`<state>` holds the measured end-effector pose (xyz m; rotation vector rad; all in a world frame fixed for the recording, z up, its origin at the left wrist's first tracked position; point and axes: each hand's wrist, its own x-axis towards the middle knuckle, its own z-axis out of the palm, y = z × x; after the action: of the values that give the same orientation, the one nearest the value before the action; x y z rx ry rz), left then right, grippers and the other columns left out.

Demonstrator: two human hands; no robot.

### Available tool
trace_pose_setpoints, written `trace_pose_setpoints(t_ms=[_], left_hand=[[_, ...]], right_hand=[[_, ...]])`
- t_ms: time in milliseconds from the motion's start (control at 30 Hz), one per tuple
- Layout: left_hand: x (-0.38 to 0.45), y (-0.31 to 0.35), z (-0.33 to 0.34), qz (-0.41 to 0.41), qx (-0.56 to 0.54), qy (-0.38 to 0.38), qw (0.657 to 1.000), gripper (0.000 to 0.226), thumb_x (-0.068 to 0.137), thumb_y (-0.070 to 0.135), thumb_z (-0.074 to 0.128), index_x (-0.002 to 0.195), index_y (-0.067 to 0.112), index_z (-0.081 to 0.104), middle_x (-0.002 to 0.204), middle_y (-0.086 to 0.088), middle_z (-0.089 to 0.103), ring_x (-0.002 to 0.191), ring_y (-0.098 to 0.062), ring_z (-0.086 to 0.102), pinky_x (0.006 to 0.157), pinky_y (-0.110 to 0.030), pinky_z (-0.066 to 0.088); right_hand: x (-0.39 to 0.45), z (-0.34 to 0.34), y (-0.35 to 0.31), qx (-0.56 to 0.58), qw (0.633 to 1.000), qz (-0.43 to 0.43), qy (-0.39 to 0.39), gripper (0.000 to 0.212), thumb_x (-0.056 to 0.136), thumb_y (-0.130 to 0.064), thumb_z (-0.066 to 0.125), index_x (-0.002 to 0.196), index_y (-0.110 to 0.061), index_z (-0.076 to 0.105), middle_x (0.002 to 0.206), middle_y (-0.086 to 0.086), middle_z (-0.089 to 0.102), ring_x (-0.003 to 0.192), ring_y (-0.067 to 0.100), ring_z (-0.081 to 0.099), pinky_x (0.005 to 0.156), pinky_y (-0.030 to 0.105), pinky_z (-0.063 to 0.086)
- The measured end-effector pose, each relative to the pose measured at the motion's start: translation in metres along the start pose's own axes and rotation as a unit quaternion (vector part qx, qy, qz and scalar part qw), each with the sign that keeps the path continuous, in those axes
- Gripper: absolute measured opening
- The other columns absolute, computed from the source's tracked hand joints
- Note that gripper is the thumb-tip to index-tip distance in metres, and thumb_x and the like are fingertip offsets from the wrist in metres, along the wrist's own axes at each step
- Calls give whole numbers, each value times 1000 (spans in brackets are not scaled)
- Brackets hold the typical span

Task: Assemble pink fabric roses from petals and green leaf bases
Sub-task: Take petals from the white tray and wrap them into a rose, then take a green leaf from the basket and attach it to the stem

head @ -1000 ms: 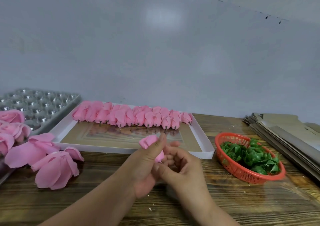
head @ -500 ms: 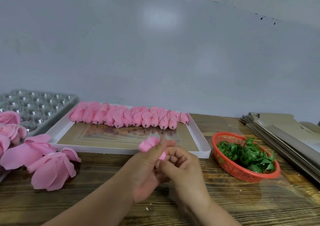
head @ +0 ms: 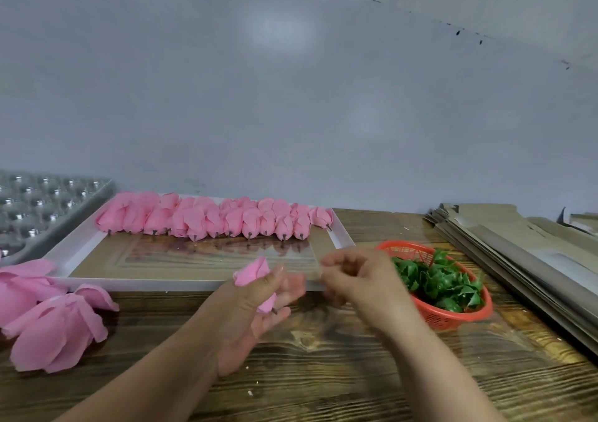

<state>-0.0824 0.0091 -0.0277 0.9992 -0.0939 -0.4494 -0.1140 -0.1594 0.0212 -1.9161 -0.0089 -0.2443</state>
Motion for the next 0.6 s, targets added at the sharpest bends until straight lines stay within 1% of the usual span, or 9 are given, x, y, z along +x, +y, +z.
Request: trace_pose_setpoints(t_ms=[67, 133, 200, 233, 300, 400, 467, 533, 600], left_hand=[[-1, -3, 0, 0, 37, -10, 999, 39, 67, 29, 71, 92, 0, 64, 98, -16, 73, 94, -25, 71, 82, -38, 56], [-4, -4, 2, 6, 68, -20, 997, 25, 70, 31, 68, 74, 7, 72, 85, -14, 73, 86, -25, 73, 70, -30, 58], [-5, -5, 3, 10, 79, -20, 997, 21, 69, 32, 68, 61, 13, 72, 70, -9, 68, 75, -24, 72, 68, -29, 58], [-5, -6, 4, 10, 80, -13, 997, 22, 68, 33, 68, 59, 13, 71, 65, -7, 65, 70, -23, 70, 67, -30, 58], [-6, -6, 8, 3, 81, 0, 997, 27, 66, 36, 68, 61, 10, 65, 59, -5, 58, 58, -19, 64, 65, -33, 58], [-9, -5, 14, -2, 107, -5, 994, 30, 68, 41, 65, 59, 14, 58, 54, -1, 48, 46, -13, 49, 65, -33, 57], [-11, -5, 18, -1, 108, -8, 994, 31, 69, 42, 64, 57, 14, 56, 53, 0, 44, 42, -10, 40, 58, -29, 54], [-13, -4, 20, 2, 108, -12, 994, 32, 71, 42, 63, 56, 15, 55, 52, 0, 41, 40, -9, 34, 52, -26, 50], [-14, -4, 20, 4, 117, -17, 993, 33, 72, 43, 62, 55, 16, 55, 52, 1, 41, 40, -8, 31, 51, -24, 47]], right_hand=[[7, -28, -2, -26, 995, 1, 98, 7, 78, -4, 71, 84, -4, 68, 62, 6, 63, 44, 7, 52, 43, 19, 41], [11, -61, 0, -57, 980, 0, 188, 5, 78, -7, 72, 83, -8, 70, 65, 5, 66, 48, 10, 55, 46, 21, 42], [14, -94, 3, -93, 963, 2, 252, 5, 78, -8, 71, 83, -8, 70, 67, 7, 67, 52, 13, 55, 48, 25, 41], [15, -107, 5, -120, 957, 9, 262, 4, 78, -8, 71, 82, -7, 70, 66, 7, 66, 52, 14, 54, 48, 26, 40], [20, -123, 10, -218, 946, 37, 237, 4, 78, -9, 72, 74, -9, 70, 62, 5, 64, 52, 15, 54, 47, 24, 38], [31, -124, 15, -344, 928, 97, 109, 13, 78, -12, 73, 65, -11, 70, 60, 5, 66, 54, 14, 57, 50, 23, 41], [39, -115, 20, -389, 910, 139, 27, 15, 77, -15, 72, 63, -14, 70, 62, 2, 67, 56, 12, 60, 51, 23, 44], [48, -106, 27, -422, 890, 170, -18, 11, 77, -17, 70, 69, -11, 73, 65, 5, 69, 53, 12, 59, 47, 22, 47], [55, -98, 33, -452, 872, 184, -34, 18, 79, -20, 65, 83, -4, 74, 72, 11, 71, 55, 15, 60, 50, 21, 50]])
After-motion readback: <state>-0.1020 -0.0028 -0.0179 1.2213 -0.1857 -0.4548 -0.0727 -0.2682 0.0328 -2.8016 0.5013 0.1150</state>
